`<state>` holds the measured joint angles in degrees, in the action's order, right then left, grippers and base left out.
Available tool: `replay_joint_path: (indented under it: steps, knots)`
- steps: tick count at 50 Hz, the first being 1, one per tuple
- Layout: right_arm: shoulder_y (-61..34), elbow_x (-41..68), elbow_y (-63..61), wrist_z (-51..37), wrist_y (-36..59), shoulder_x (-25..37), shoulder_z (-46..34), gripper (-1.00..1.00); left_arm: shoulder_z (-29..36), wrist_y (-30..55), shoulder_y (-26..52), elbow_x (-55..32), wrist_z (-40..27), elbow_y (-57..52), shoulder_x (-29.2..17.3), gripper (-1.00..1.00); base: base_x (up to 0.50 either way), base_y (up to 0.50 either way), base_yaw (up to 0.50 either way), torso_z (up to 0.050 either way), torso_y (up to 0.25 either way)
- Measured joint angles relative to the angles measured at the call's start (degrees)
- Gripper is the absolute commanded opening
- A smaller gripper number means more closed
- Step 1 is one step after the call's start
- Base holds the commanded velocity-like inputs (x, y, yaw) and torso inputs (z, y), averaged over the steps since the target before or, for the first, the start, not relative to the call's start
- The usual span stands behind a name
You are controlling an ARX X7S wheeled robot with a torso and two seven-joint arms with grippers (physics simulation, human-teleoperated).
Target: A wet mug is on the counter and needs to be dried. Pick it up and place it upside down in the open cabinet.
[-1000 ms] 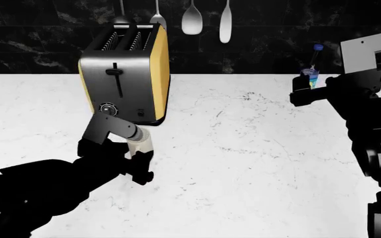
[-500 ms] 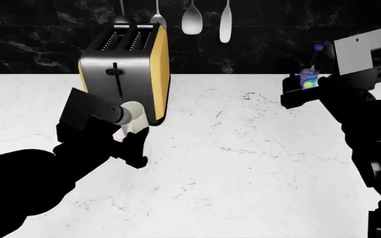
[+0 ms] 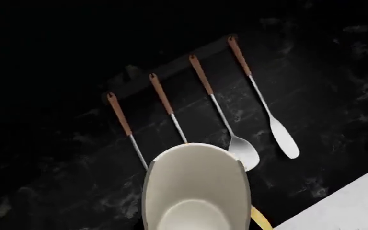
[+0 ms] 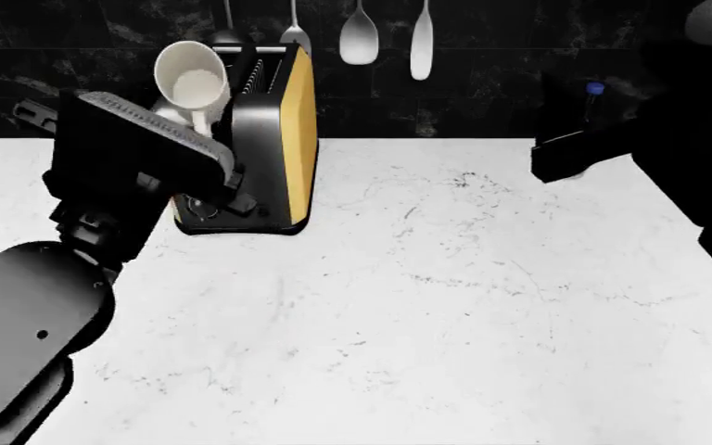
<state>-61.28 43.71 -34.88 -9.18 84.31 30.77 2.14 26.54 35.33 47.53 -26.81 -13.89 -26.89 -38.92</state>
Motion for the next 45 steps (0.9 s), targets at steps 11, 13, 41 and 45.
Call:
replay_joint_path:
  steps: [11, 13, 41, 45]
  knots:
    - [-3.74, 30.56, -0.77, -20.13, 2.16, 2.67, 3.2, 1.0, 6.03, -18.78, -0.81, 21.57, -5.9, 5.48, -0.79, -1.0, 0.0, 0.0, 0.0, 0.0, 0.0]
    - [-4.34, 35.04, -0.54, -23.07, 1.88, 3.11, 3.21, 1.0, 7.01, -21.93, -0.7, 25.36, -7.49, 7.08, -0.79, -1.0, 0.0, 0.0, 0.0, 0.0, 0.0]
    - [-9.31, 75.11, 2.32, -41.9, -10.25, 9.02, 0.36, 1.0, 20.47, -46.02, 8.21, 77.51, -37.99, 35.05, 1.73, -1.0, 0.0, 0.0, 0.0, 0.0, 0.0]
    - [-8.83, 77.84, 1.8, -41.82, -10.97, 9.07, -0.2, 1.0, 21.73, -46.2, 9.47, 82.68, -41.5, 37.66, 2.27, -1.0, 0.0, 0.0, 0.0, 0.0, 0.0]
